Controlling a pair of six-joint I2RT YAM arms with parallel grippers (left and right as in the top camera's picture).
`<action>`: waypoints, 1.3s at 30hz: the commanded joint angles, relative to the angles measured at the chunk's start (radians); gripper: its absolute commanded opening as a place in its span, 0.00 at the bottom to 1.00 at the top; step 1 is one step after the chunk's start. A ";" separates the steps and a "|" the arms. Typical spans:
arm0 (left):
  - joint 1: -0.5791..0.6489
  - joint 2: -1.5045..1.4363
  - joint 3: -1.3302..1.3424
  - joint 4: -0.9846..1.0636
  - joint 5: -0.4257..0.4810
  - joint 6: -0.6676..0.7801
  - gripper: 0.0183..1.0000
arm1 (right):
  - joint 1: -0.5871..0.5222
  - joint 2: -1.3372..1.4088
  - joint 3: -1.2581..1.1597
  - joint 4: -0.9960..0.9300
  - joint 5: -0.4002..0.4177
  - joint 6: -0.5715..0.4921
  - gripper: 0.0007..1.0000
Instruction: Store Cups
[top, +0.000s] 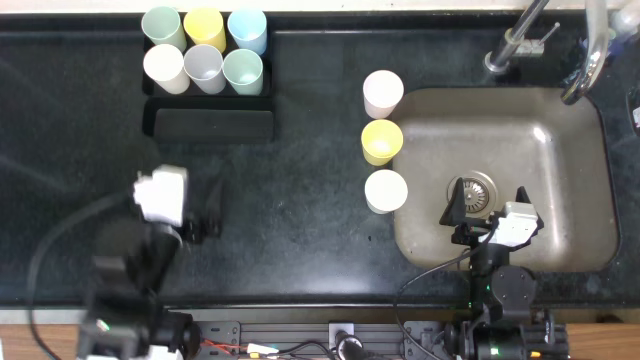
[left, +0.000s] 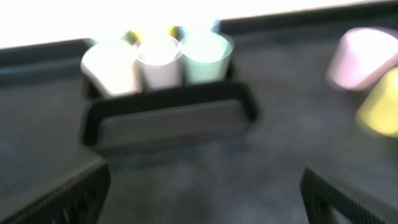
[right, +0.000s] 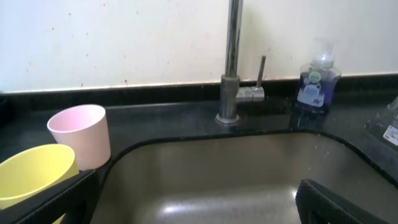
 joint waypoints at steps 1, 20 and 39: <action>-0.003 0.404 0.532 -0.185 0.318 -0.053 1.00 | -0.006 -0.009 -0.004 0.006 -0.006 -0.004 1.00; -0.472 1.765 2.110 -1.019 0.001 -0.609 1.00 | -0.006 -0.009 -0.004 0.006 -0.006 -0.004 1.00; -0.477 1.944 2.110 -0.927 0.047 -0.681 1.00 | -0.006 -0.009 -0.004 0.006 -0.006 -0.004 1.00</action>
